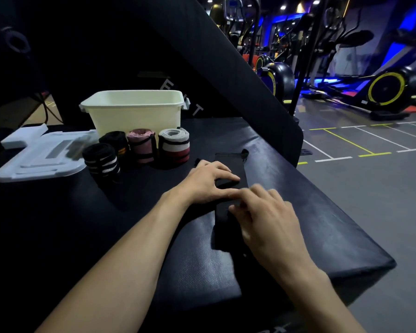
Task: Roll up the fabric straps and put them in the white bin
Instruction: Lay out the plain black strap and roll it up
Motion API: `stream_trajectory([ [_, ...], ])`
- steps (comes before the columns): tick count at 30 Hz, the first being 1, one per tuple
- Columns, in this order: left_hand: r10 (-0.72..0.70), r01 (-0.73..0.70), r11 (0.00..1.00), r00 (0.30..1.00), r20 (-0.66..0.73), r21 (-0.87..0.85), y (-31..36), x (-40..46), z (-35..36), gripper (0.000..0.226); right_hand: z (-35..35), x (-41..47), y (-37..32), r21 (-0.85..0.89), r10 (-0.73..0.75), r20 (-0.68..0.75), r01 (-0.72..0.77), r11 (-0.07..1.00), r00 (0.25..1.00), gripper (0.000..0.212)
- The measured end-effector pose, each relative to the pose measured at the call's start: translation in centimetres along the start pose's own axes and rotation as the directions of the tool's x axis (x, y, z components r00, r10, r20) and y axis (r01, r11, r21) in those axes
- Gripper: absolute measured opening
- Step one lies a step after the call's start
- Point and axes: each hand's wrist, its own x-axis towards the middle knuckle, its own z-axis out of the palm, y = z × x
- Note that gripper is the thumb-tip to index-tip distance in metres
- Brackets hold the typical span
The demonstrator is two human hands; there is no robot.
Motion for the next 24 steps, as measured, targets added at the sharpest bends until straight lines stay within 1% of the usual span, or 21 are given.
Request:
stream_trajectory([
  [1, 0.001, -0.001, 1.000, 1.000, 0.006, 0.005, 0.0, 0.0, 0.0, 0.067, 0.3, 0.0, -0.1, 0.006, -0.005, -0.077, 0.005, 1.000, 0.997, 0.011],
  [2, 0.000, 0.000, 1.000, 1.000, 0.012, 0.008, 0.0, 0.0, 0.0, 0.068, 0.7, 0.0, -0.1, 0.011, -0.016, -0.150, 0.018, 1.000, 0.988, 0.006],
  [3, 0.000, 0.000, 1.000, 1.000, 0.014, 0.007, -0.1, 0.0, -0.1, 0.063, 0.9, -0.1, -0.1, 0.019, -0.043, -0.207, 0.048, 0.999, 0.977, 0.002],
  [5, -0.005, 0.005, 1.000, 1.000, 0.004, 0.002, -0.1, 0.0, -0.1, 0.050, 1.2, -0.4, 0.0, 0.028, -0.116, -0.269, 0.128, 0.991, 0.956, 0.006],
  [6, -0.009, 0.009, 1.000, 1.000, -0.001, 0.008, -0.1, 0.0, -0.1, 0.047, 1.2, -0.6, 0.2, 0.034, -0.143, -0.274, 0.158, 0.987, 0.951, 0.011],
  [8, -0.018, 0.019, 0.999, 1.000, -0.006, 0.026, 0.0, -0.1, -0.1, 0.047, 1.1, -1.0, 0.7, 0.048, -0.173, -0.234, 0.189, 0.981, 0.957, 0.024],
  [11, -0.033, 0.033, 0.999, 0.999, -0.003, 0.034, 0.2, -0.1, -0.1, 0.048, 0.9, -1.7, 1.4, 0.077, -0.174, -0.121, 0.184, 0.980, 0.977, 0.031],
  [14, -0.041, 0.041, 0.998, 0.999, -0.007, 0.036, 0.3, -0.2, -0.2, 0.048, 1.1, -2.0, 2.4, 0.066, -0.167, 0.000, 0.166, 0.984, 0.986, 0.053],
  [15, -0.045, 0.045, 0.998, 0.999, -0.007, 0.034, 0.4, -0.2, -0.2, 0.048, 1.3, -2.0, 2.6, 0.059, -0.173, 0.016, 0.171, 0.983, 0.985, 0.057],
  [17, -0.050, 0.050, 0.998, 0.999, -0.013, 0.028, 0.6, -0.3, -0.3, 0.048, 1.3, -1.8, 2.5, 0.033, -0.190, 0.025, 0.189, 0.981, 0.982, 0.058],
  [19, -0.045, 0.046, 0.999, 0.999, -0.014, 0.027, 0.6, -0.3, -0.4, 0.049, 1.0, -1.6, 2.3, 0.016, -0.207, 0.003, 0.207, 0.978, 0.978, 0.053],
  [22, 0.000, 0.001, 1.000, 1.000, 0.026, -0.012, 0.4, -0.4, -0.7, 0.057, 0.1, -1.5, 1.7, 0.060, -0.230, 0.011, 0.229, 0.971, 0.973, 0.049],
  [24, 0.046, -0.042, 0.997, 0.997, 0.068, -0.062, 0.4, -0.4, -1.0, 0.057, -0.6, -1.9, 1.2, 0.091, -0.237, 0.026, 0.233, 0.968, 0.971, 0.042],
])
